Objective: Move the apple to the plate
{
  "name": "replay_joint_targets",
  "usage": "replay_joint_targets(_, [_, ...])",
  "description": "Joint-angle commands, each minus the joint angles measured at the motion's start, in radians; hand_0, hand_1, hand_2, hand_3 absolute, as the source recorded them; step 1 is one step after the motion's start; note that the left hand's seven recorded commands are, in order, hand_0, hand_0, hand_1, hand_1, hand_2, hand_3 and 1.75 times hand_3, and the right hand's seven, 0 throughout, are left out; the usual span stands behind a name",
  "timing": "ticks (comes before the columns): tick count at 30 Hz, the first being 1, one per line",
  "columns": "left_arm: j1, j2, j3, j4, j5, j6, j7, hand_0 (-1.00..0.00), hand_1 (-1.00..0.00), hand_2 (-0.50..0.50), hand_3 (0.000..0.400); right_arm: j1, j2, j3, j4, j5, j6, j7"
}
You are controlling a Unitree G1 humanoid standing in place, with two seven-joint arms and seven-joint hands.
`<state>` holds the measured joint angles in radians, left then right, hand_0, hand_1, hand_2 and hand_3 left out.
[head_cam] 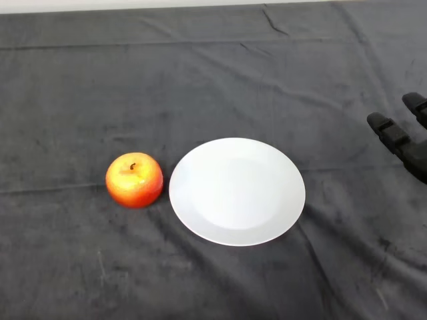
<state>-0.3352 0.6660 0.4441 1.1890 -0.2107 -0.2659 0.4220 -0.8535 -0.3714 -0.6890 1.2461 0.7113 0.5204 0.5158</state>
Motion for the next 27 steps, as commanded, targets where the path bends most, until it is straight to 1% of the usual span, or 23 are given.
replay_joint_targets(1, [-0.036, 0.016, 0.017, -0.012, 0.021, 0.013, -0.014, 0.00, 0.00, 0.00, 0.000, -0.028, -0.027, -0.0234, -0.019, -0.0042, 0.000, 0.0055])
replay_joint_targets(8, [-0.043, 0.048, 0.014, -0.018, 0.029, -0.012, -0.053, 0.00, 0.00, 0.00, 0.000, -0.028, -0.027, -0.0234, -0.019, -0.0042, 0.000, 0.0055])
replay_joint_targets(16, [-0.053, 0.061, -0.008, -0.022, 0.051, -0.056, -0.102, 0.00, 0.00, 0.00, 0.000, -0.028, -0.027, -0.0235, -0.018, -0.0043, 0.000, 0.0055])
replay_joint_targets(22, [-0.079, 0.064, -0.038, -0.023, 0.073, -0.082, -0.161, 0.00, 0.00, 0.00, 0.000, -0.028, -0.027, -0.0235, -0.019, -0.0043, 0.000, 0.0055])
replay_joint_targets(27, [-0.097, 0.062, -0.066, -0.024, 0.089, -0.103, -0.226, 0.00, 0.00, 0.00, 0.000, -0.028, -0.027, -0.0235, -0.019, -0.0043, 0.000, 0.0055])
